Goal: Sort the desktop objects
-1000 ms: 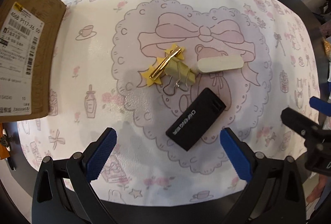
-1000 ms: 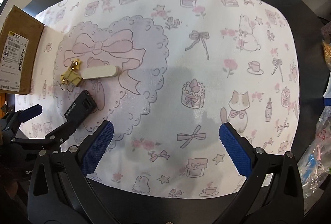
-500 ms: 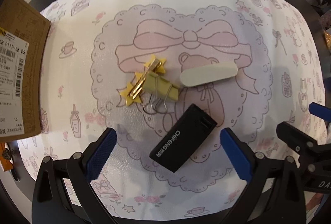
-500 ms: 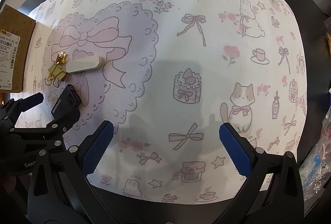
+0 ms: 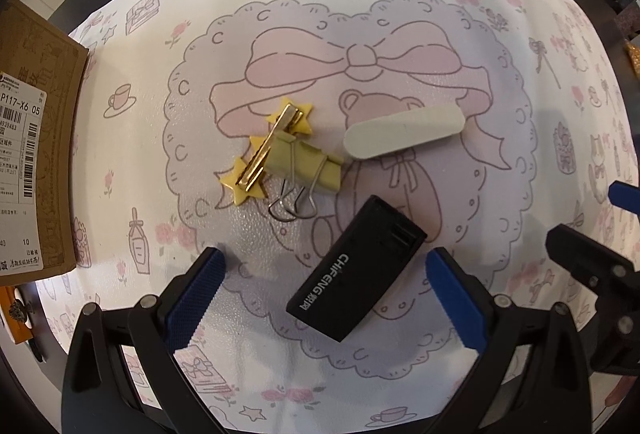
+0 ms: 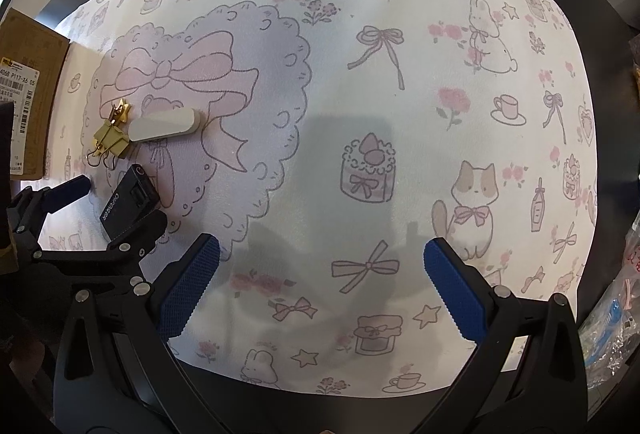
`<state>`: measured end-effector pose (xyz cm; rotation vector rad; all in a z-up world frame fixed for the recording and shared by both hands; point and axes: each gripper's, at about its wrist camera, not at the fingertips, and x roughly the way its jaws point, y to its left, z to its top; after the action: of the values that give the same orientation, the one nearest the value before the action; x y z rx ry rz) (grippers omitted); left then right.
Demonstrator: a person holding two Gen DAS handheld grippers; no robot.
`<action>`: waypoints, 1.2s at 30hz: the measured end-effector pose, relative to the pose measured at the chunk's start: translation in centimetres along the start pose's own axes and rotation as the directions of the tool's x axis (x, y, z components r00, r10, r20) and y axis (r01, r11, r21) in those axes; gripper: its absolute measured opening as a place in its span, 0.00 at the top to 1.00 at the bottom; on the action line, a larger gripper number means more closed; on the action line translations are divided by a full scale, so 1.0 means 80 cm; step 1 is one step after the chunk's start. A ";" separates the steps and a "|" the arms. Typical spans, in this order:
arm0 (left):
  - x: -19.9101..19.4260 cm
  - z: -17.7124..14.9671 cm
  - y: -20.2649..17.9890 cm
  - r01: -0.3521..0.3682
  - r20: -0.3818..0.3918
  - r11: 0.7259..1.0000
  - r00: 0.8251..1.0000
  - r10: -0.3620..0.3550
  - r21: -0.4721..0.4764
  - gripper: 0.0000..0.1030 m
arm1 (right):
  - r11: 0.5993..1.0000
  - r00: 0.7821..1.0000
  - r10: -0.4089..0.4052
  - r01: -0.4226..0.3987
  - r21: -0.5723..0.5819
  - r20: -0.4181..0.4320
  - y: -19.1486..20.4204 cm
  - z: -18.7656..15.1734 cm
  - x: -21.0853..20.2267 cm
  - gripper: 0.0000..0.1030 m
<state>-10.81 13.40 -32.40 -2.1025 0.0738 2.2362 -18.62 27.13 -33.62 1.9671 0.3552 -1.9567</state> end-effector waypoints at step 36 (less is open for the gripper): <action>-0.049 -0.028 0.087 0.056 -0.001 0.989 0.998 -0.056 -0.140 0.68 | 0.990 1.000 0.025 -0.022 -0.140 0.019 0.117 0.063 0.002 0.00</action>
<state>-8.92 6.24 -28.68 -2.1482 -0.1442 2.2654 -19.38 16.56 -33.14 1.8536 0.4492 -1.8829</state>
